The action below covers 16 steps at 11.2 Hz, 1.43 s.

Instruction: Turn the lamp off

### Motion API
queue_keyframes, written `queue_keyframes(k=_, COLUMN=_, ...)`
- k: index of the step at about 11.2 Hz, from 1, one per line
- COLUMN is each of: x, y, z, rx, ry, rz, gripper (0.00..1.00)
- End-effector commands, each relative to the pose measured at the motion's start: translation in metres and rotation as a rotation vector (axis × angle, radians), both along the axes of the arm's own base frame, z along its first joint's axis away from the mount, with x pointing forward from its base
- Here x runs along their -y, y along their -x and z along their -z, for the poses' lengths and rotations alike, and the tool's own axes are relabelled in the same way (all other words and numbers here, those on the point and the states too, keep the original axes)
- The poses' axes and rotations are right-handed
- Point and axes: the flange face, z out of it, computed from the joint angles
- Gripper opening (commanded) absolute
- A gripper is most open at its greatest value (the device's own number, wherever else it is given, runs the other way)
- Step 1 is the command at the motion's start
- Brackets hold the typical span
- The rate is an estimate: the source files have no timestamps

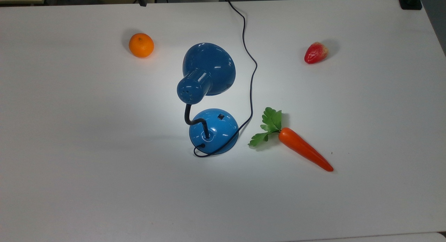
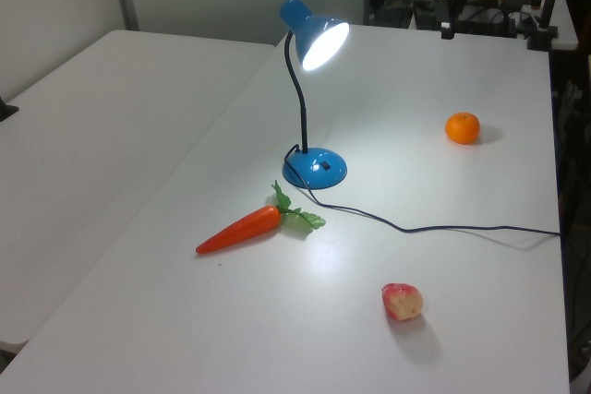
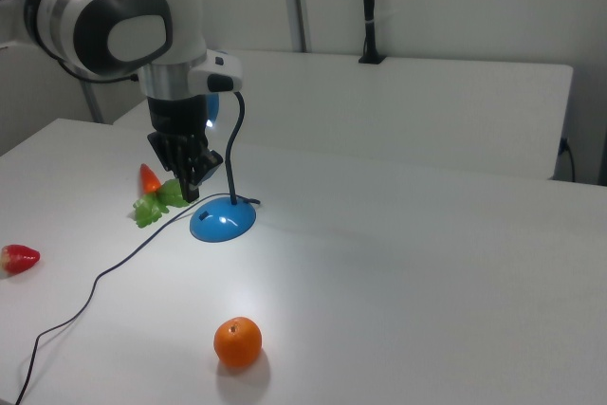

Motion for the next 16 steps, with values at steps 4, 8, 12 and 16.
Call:
queue_keyframes(k=4, x=-0.026, y=0.026, z=0.023, rx=0.114, ry=0.016, rz=-0.02, gripper=0.04)
queue_keyframes(k=8, x=-0.064, y=0.017, z=0.055, rx=0.204, ry=0.024, rz=0.02, gripper=0.04)
queue_keyframes(k=12, x=-0.085, y=0.003, z=0.084, rx=0.26, ry=0.021, rz=0.072, gripper=0.05)
queue_keyframes(k=16, x=-0.102, y=-0.019, z=0.113, rx=0.307, ry=0.017, rz=0.122, gripper=0.05)
